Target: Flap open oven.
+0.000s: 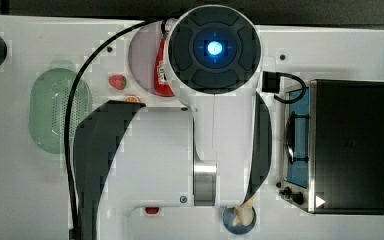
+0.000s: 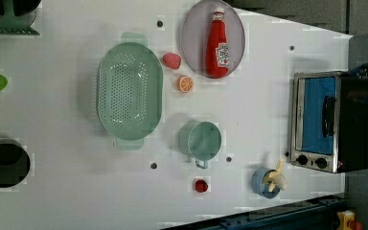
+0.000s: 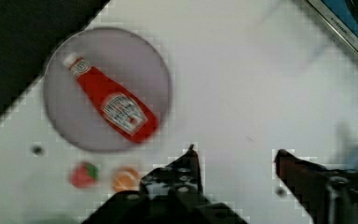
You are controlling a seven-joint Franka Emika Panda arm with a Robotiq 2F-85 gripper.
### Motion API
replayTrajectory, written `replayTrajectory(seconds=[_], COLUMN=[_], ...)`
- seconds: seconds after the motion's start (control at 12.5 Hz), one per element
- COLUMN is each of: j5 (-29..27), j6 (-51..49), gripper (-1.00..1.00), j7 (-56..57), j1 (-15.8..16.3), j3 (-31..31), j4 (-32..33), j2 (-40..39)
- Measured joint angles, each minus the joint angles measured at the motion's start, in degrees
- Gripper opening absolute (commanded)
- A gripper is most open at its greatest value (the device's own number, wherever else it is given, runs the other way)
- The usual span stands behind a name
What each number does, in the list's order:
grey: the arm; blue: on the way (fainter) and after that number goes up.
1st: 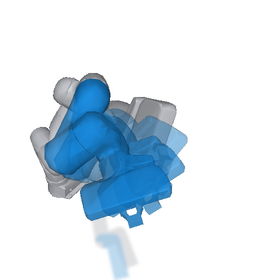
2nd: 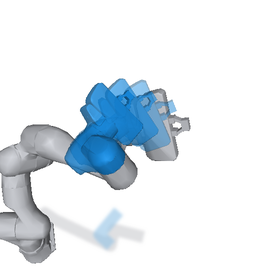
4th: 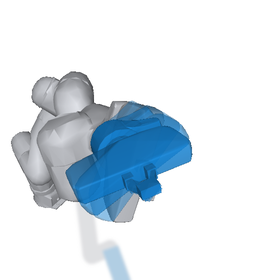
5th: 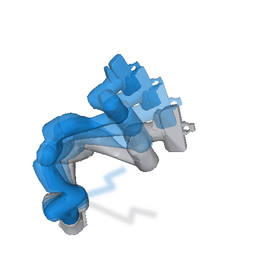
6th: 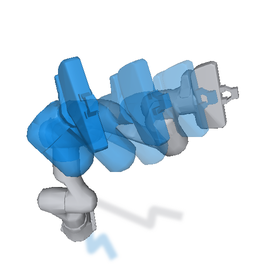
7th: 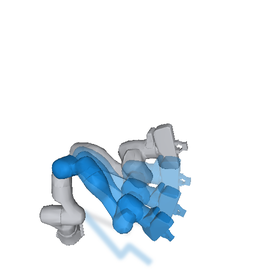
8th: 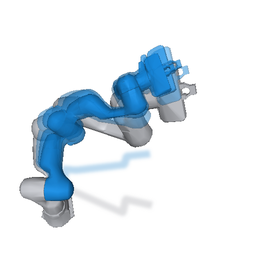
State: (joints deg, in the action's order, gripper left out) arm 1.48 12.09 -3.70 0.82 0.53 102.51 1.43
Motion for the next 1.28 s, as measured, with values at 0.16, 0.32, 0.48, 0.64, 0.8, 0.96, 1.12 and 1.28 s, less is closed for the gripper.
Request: replayTrajectory(seconds=[0.16,0.32,0.48,0.64,0.8,0.96,1.12,1.28], j5=[0.11,0.31,0.12,0.52,0.51,0.06,0.20,-0.13], j6=[-8.05,-9.76,-9.95,-9.47,-9.12,-9.41,-9.29,-9.36], gripper=[0.81,1.00,0.90,0.39,-0.08,-0.55,-0.65,-0.65], j7=[0.21,1.00,1.76,2.28,2.28,2.28,2.40,5.11], j1=[0.00,-0.09,-0.65,-1.24,-1.21,-1.26,-1.27,-1.41], j3=[0.69,1.81,2.40,2.30,2.57,2.91,4.30,6.41], j4=[7.78,10.13,8.17,5.82,5.99,6.94,8.11,9.18], j2=[8.56,16.12,19.54,19.46,18.63,17.18,15.92,15.43])
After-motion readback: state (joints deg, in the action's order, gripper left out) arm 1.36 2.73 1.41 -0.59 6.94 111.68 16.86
